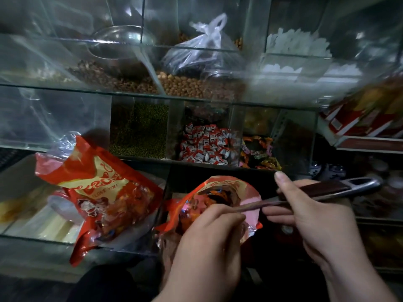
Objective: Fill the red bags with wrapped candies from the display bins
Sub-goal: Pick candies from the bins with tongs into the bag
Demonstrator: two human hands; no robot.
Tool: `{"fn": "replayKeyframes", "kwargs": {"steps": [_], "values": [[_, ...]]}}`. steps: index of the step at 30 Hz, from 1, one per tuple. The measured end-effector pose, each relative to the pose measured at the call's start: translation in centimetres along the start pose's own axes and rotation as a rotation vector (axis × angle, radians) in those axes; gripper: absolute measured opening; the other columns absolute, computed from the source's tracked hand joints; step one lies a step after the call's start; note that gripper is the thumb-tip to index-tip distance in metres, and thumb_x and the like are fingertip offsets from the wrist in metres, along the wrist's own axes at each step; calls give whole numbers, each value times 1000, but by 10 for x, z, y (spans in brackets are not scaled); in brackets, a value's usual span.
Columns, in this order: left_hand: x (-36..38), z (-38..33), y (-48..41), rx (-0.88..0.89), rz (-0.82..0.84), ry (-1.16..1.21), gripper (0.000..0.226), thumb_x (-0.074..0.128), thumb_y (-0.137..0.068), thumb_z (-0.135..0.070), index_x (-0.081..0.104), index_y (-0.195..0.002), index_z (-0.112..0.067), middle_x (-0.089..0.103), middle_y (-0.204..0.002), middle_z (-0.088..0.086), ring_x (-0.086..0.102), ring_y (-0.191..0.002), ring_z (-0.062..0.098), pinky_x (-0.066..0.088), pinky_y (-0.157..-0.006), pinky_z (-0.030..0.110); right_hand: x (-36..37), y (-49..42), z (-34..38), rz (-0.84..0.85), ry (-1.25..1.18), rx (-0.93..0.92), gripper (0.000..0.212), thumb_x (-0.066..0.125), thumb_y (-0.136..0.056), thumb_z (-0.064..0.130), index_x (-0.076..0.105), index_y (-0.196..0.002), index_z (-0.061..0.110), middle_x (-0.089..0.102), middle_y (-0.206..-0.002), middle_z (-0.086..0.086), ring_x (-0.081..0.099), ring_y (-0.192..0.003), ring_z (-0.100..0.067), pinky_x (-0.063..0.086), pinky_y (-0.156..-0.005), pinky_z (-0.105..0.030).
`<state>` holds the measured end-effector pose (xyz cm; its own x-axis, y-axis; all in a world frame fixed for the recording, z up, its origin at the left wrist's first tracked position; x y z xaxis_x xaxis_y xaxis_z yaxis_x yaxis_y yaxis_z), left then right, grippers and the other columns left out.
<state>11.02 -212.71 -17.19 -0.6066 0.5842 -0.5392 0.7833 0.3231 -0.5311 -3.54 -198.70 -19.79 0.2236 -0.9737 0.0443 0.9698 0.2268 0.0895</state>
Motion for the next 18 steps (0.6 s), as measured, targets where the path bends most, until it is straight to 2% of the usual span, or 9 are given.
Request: {"fn": "replayKeyframes", "kwargs": {"steps": [2, 3, 4, 6, 9, 12, 15, 18], "values": [[23, 36, 2, -232, 120, -52, 29, 58, -94, -27, 64, -122, -31, 57, -122, -20, 52, -115, -5, 42, -100, 14, -6, 1, 0, -13, -15, 4, 51, 81, -61, 58, 72, -79, 12, 75, -64, -18, 77, -60, -37, 60, -47, -32], [25, 56, 5, -329, 125, -114, 35, 59, -95, -32, 58, -130, -36, 55, -127, -21, 50, -119, -4, 40, -105, 16, -8, 2, 0, -5, -22, 11, 55, 81, -59, 62, 73, -81, 11, 76, -67, -16, 78, -62, -37, 61, -49, -32], [22, 74, 7, -403, 109, -167, 39, 59, -95, -38, 53, -134, -38, 55, -127, -21, 50, -120, -2, 40, -105, 17, -10, 4, -1, 4, -30, 19, 56, 80, -58, 63, 75, -81, 12, 78, -71, -14, 78, -64, -37, 61, -50, -32], [15, 97, 7, -493, 76, -208, 47, 58, -93, -51, 50, -137, -36, 58, -124, -17, 53, -117, 2, 40, -101, 19, -12, 6, -2, 37, -47, 40, 44, 81, -59, 62, 80, -79, 23, 79, -76, -11, 79, -68, -38, 62, -53, -33], [20, 110, -1, -496, 96, -222, 58, 52, -90, -63, 49, -139, -33, 60, -127, -12, 54, -118, 7, 41, -98, 23, -12, 10, 0, 114, -106, 65, 37, 88, -54, 56, 80, -74, 27, 80, -79, -12, 79, -72, -41, 63, -55, -36], [26, 112, -7, -486, 119, -214, 62, 52, -90, -65, 50, -141, -30, 59, -134, -13, 52, -122, 7, 41, -101, 24, -12, 14, 5, 172, -124, 66, 49, 101, -39, 50, 79, -72, 23, 78, -80, -22, 78, -75, -45, 64, -59, -39], [24, 102, -8, -419, 90, -245, 52, 54, -92, -60, 58, -134, -29, 62, -127, -13, 52, -115, 3, 45, -100, 26, -13, 18, 12, 187, -132, 14, 25, 92, -51, 29, 76, -67, 19, 75, -76, -27, 77, -73, -48, 64, -59, -40], [13, 88, -7, -337, 5, -296, 44, 55, -92, -53, 65, -126, -26, 60, -125, -11, 51, -118, 6, 43, -99, 25, -10, 27, 19, 196, -153, -27, 19, 85, -51, 26, 75, -64, 16, 73, -70, -28, 77, -67, -45, 63, -56, -37]]}}
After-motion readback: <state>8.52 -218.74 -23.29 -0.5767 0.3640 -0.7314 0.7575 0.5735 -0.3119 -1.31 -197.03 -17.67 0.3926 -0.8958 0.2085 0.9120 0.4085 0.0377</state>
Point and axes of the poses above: each hand's wrist, its own y-axis away from the middle knuckle, its own x-axis out of the palm, z = x × y, the point moved 10 cm from there along -y, towards the middle knuckle
